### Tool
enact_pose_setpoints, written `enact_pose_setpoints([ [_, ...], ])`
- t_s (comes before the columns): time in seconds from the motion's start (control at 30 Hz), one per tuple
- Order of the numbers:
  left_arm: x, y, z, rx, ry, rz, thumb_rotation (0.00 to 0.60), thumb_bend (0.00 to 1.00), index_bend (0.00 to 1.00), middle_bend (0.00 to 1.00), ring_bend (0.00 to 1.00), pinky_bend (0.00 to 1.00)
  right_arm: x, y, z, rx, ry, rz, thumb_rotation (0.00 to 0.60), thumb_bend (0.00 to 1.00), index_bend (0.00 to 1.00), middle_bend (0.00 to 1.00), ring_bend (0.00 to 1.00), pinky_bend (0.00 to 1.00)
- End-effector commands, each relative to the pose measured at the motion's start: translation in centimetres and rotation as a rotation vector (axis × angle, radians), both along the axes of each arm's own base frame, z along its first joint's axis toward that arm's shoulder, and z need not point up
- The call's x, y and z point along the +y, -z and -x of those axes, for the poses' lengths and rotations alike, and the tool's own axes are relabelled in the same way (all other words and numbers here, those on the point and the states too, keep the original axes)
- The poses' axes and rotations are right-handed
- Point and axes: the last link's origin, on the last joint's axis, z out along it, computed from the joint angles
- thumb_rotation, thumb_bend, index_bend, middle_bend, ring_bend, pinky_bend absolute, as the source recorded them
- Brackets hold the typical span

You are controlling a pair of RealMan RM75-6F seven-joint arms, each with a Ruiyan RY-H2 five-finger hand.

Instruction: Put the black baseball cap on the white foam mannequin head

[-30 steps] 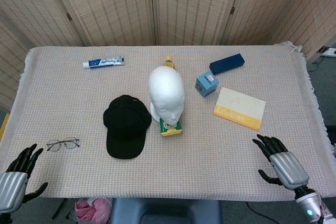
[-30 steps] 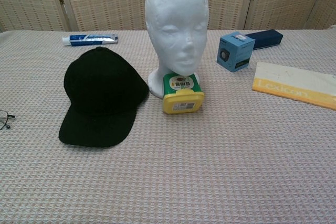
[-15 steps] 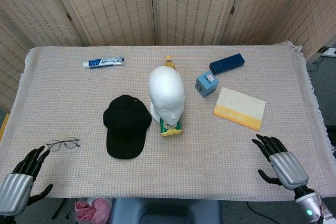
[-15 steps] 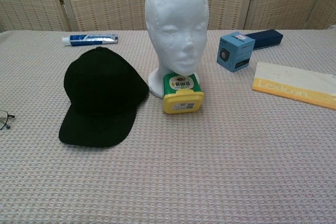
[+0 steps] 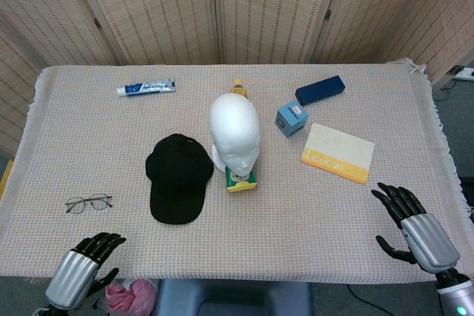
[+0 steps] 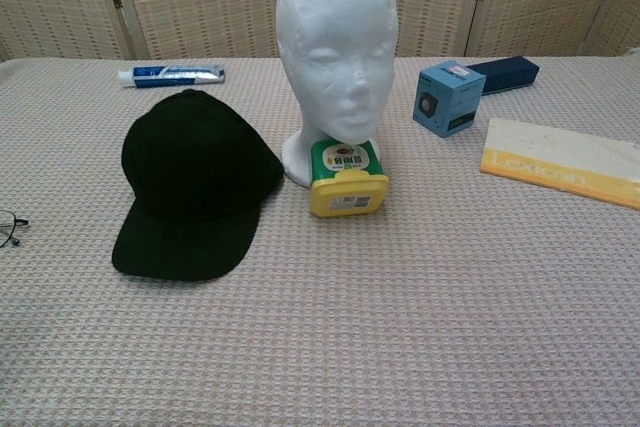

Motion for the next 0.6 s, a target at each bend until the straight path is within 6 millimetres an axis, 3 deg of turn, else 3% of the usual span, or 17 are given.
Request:
enact_pose_setpoints([
  [0.03, 1.1, 1.1, -0.2, 0.006, 0.025, 0.007, 0.600, 0.23, 0.29, 0.35, 0.31, 0.52, 0.1, -0.2, 0.1, -0.002, 0.000, 0.001, 0.600, 0.28, 0.00, 0.00, 0.00, 0.00],
  [0.6, 5.0, 4.1, -3.2, 0.038, 0.011, 0.081, 0.600, 0.23, 0.32, 0.38, 0.33, 0.55, -0.2, -0.4, 0.4, -0.009, 0.020, 0.001, 0.600, 0.28, 0.00, 0.00, 0.00, 0.00],
])
